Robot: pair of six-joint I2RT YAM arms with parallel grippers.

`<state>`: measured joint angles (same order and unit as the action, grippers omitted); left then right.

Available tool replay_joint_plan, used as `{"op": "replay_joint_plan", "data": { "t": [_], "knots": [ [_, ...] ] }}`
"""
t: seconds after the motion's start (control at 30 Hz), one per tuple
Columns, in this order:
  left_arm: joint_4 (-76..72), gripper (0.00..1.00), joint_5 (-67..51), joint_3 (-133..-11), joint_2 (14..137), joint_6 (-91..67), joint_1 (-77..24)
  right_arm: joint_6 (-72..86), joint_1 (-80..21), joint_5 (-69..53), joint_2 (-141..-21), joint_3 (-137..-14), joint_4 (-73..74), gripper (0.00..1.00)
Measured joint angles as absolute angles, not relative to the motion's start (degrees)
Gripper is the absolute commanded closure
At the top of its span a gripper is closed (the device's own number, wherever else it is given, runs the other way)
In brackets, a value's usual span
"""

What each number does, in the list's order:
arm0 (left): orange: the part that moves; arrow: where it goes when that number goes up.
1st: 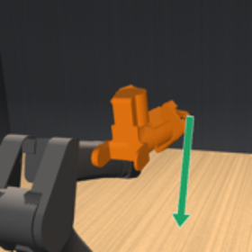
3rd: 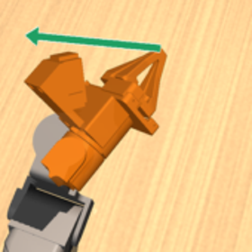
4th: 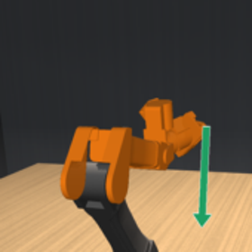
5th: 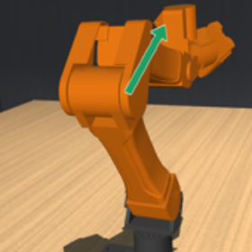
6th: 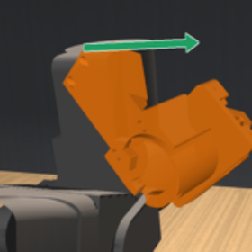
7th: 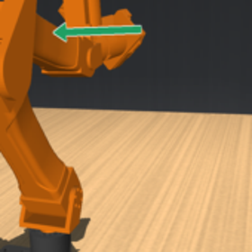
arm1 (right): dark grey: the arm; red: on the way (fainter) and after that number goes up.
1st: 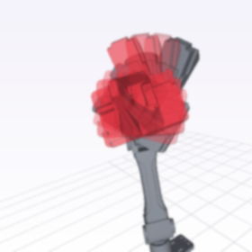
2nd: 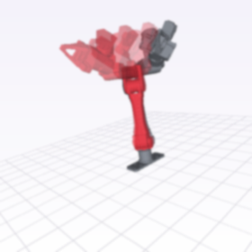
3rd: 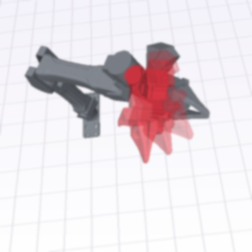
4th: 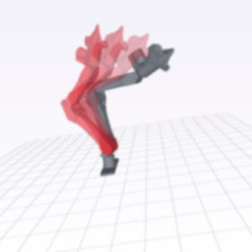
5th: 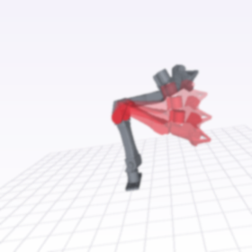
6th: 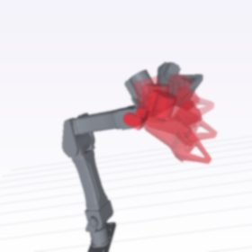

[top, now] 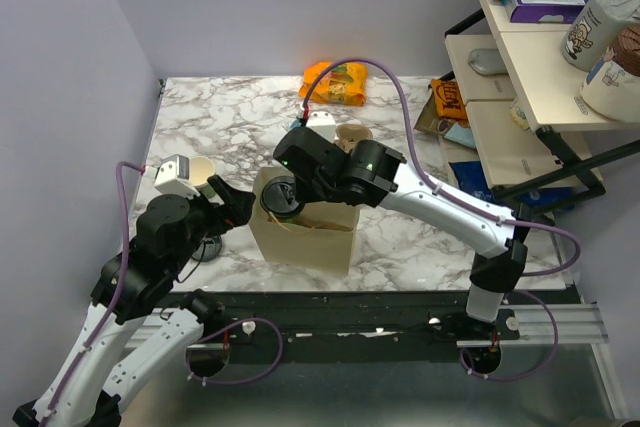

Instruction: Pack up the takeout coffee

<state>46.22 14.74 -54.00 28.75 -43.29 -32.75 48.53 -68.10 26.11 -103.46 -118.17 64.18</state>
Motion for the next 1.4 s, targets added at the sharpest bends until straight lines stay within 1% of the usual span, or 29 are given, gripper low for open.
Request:
{"op": "replay_joint_plan", "data": {
  "t": [0.93, 1.4],
  "knots": [
    [45.25, 0.01, 14.22, -52.80, 30.63, -43.33, -32.75, 49.52, -68.10, 25.26, -107.85, -111.37, 62.22, 0.99],
    [42.63, 0.02, 8.36, -49.82, 33.43, -42.48, -32.75, 50.78, -68.34, 25.10, -109.49, -110.24, 60.97, 0.99]
  ]
}}
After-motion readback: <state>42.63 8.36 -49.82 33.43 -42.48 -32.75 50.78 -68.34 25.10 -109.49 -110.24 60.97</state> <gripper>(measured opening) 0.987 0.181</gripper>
